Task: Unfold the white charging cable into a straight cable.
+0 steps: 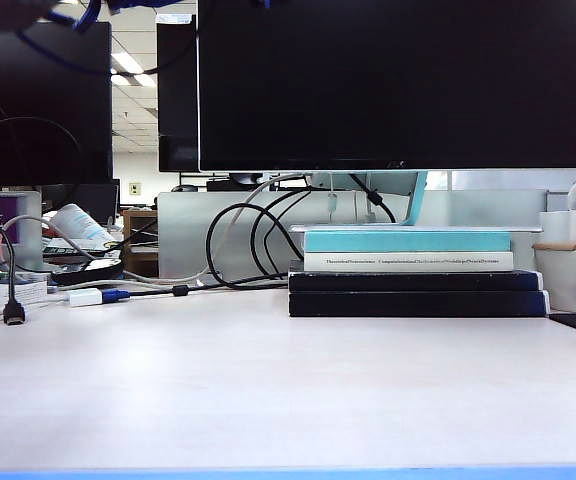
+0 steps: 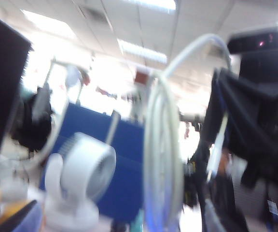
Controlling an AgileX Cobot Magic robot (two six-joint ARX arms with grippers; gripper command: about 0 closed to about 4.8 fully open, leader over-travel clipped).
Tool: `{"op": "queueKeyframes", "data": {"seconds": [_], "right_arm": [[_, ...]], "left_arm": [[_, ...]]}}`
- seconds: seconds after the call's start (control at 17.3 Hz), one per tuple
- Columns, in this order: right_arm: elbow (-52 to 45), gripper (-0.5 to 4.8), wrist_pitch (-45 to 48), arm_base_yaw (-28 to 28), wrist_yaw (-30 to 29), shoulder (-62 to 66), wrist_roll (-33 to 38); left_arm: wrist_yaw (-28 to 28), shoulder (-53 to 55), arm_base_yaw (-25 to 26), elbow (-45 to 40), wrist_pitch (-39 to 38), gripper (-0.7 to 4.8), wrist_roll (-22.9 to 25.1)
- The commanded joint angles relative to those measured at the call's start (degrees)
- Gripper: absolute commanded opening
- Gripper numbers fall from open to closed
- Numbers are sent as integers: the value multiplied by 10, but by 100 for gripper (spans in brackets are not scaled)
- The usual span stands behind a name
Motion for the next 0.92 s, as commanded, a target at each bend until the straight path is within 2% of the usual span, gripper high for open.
{"op": "queueKeyframes", "data": {"seconds": [0.06, 0.23, 0.35, 0.46, 0.52, 0.58, 0.63, 0.81, 0.87, 0.92], "right_arm": [[3, -5, 46, 1, 3, 0, 31], [3, -5, 89, 1, 2, 2, 70], [3, -5, 89, 1, -15, 2, 89], [3, -6, 88, 1, -26, 0, 93], [3, -5, 79, 1, -29, 0, 101], [2, -5, 68, 1, -33, 0, 101], [2, -5, 61, 1, -45, 0, 101], [2, -5, 13, 1, -54, 0, 93], [2, -5, 7, 1, -54, -1, 87], [2, -5, -2, 1, -54, -1, 83]], "left_arm": [[-23, 1, -8, -10, 65, 479, -12], [-26, 4, -32, -10, 65, 479, -4], [-60, 4, -39, -10, 65, 479, 0], [-64, 4, -39, -10, 65, 479, 0], [-67, 4, -41, -9, 66, 462, -2], [-78, 4, -47, -8, 66, 399, -1], [-78, 4, -55, -8, 66, 376, 0], [-84, 4, -60, -8, 66, 151, 0], [-83, 4, -60, -8, 66, 112, 0], [-80, 4, -60, -8, 66, 36, 0]]}}
